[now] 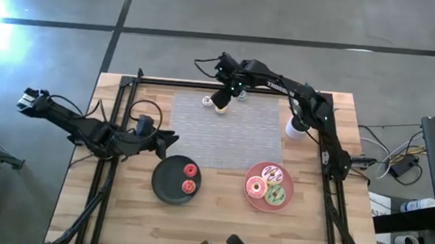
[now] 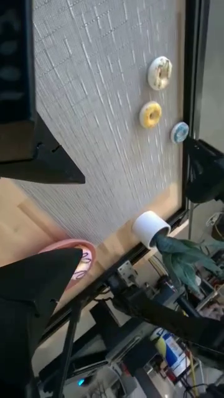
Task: Pick & Place donuts
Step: Put the small white donut on the black plate
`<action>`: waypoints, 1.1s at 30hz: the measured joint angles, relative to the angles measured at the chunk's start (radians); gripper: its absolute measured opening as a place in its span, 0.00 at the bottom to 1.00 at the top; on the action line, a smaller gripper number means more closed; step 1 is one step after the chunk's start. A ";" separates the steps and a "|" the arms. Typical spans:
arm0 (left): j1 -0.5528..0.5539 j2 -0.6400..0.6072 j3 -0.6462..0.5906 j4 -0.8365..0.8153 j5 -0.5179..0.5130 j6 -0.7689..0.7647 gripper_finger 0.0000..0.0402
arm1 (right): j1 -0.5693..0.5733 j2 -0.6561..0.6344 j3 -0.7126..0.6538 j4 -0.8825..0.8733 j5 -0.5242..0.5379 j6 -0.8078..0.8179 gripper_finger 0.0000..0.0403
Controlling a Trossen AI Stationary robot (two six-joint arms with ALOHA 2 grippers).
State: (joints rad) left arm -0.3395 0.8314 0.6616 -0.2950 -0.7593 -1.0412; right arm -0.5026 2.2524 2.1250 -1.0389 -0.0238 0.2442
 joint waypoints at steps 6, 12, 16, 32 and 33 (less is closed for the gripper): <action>0.014 0.001 0.006 0.003 -0.004 -0.058 0.38 | -0.076 0.056 -0.007 0.026 -0.056 -0.072 0.43; 0.059 0.003 0.006 0.005 -0.055 -0.105 0.38 | -0.131 0.115 -0.009 0.022 -0.187 -0.108 0.41; 0.115 0.003 0.006 0.008 -0.058 -0.117 0.38 | -0.118 0.135 -0.007 0.027 -0.196 -0.161 0.41; 0.251 0.003 0.006 0.017 0.051 -0.076 0.38 | -0.107 0.090 -0.008 0.023 -0.301 -0.217 0.40; 0.276 0.004 0.006 0.016 0.096 -0.060 0.38 | -0.104 0.075 -0.007 0.023 -0.329 -0.218 0.40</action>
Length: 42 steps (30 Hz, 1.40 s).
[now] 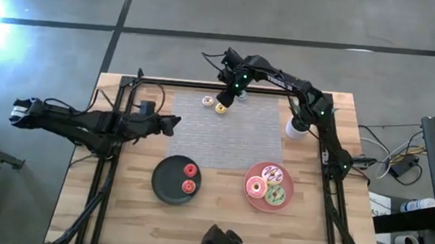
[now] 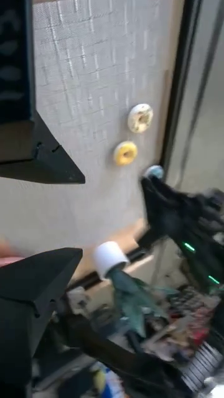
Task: Pick & Place donuts
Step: Put the small white donut on the black plate
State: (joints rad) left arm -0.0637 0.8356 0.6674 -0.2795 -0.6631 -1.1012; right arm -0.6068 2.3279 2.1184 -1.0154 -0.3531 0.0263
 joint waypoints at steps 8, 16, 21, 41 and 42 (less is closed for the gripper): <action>0.426 0.115 -0.001 0.044 0.522 0.226 0.38 | 0.021 -0.139 -0.001 -0.053 0.016 0.035 0.37; 0.816 0.367 0.054 0.178 1.004 0.375 0.38 | 0.053 -0.267 -0.031 -0.080 0.151 0.182 0.35; 0.872 0.578 0.184 0.157 1.142 0.532 0.38 | 0.092 -0.331 -0.089 -0.086 0.264 0.252 0.35; 0.884 1.146 0.795 -0.297 1.028 0.957 0.38 | 0.166 -0.524 -0.411 -0.031 0.409 0.440 0.34; 0.885 1.164 0.813 -0.319 1.020 0.968 0.38 | 0.170 -0.530 -0.422 -0.020 0.409 0.439 0.34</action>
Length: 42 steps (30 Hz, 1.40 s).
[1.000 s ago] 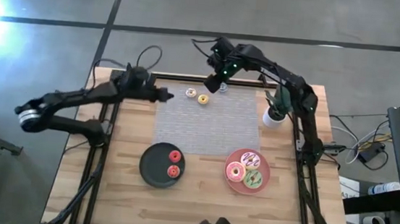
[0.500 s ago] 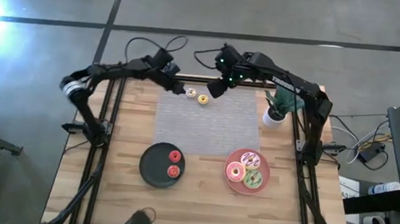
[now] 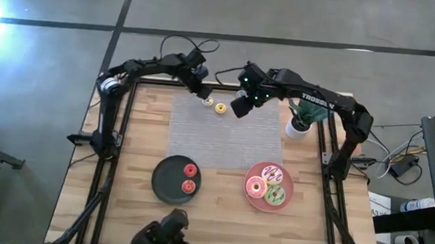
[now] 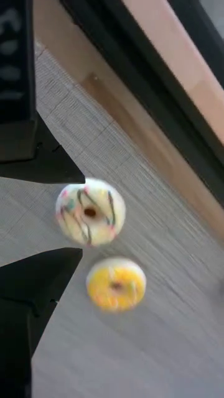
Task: Pick & Place donuts
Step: Put the small white donut on the black plate
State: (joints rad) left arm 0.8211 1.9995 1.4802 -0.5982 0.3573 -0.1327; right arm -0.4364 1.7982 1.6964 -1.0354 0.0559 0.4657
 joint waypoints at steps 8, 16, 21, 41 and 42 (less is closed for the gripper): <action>0.002 0.101 0.093 -0.078 -0.024 0.028 0.38 | 0.009 -0.014 -0.037 0.063 0.000 -0.009 0.32; 0.002 0.128 0.099 -0.071 -0.024 0.039 0.35 | 0.009 -0.013 -0.075 0.085 0.000 -0.020 0.32; 0.000 0.129 0.099 -0.062 -0.023 0.059 0.25 | 0.008 -0.013 -0.088 0.097 0.000 -0.024 0.31; -0.065 -0.185 -0.034 -0.281 0.005 0.210 0.00 | -0.011 -0.012 -0.092 0.105 -0.003 -0.080 0.29; -0.079 -0.235 -0.077 -0.252 0.010 0.190 0.00 | -0.014 -0.012 -0.093 0.107 -0.003 -0.084 0.29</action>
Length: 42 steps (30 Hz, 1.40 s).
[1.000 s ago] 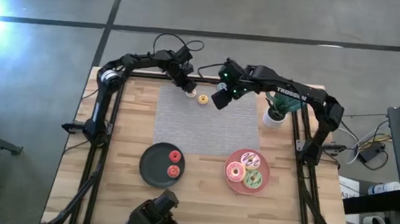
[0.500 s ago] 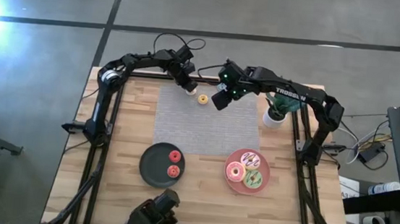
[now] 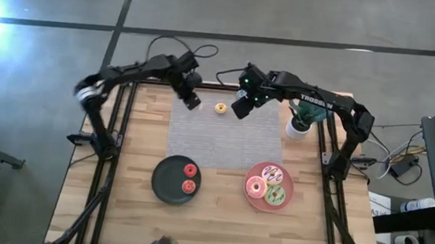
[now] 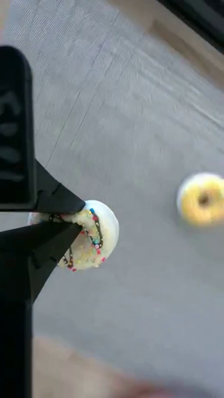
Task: Pick & Place donuts
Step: Put the small white donut on the black plate
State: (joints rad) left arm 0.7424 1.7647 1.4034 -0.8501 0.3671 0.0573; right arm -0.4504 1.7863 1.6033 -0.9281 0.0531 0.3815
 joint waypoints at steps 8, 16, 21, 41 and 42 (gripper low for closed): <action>-0.149 -0.361 -0.422 0.139 0.015 -0.175 0.00 | -0.021 0.001 -0.001 0.059 -0.025 -0.059 0.27; -0.400 -0.559 -0.746 0.325 -0.003 -0.243 0.00 | -0.035 0.001 -0.004 0.097 -0.110 -0.105 0.24; -0.541 -0.560 -0.829 0.462 -0.040 -0.391 0.00 | -0.041 0.001 -0.016 0.099 -0.110 -0.118 0.24; -0.609 -0.461 -0.848 0.545 -0.043 -0.464 0.21 | -0.094 0.002 -0.137 0.253 -0.092 -0.048 0.44; -0.609 -0.467 -0.843 0.532 -0.043 -0.464 0.23 | -0.099 0.002 -0.144 0.270 -0.085 -0.029 0.45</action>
State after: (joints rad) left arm 0.1333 1.2973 0.5607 -0.3183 0.3237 -0.4070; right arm -0.5499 1.7885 1.4593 -0.6582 -0.0322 0.3522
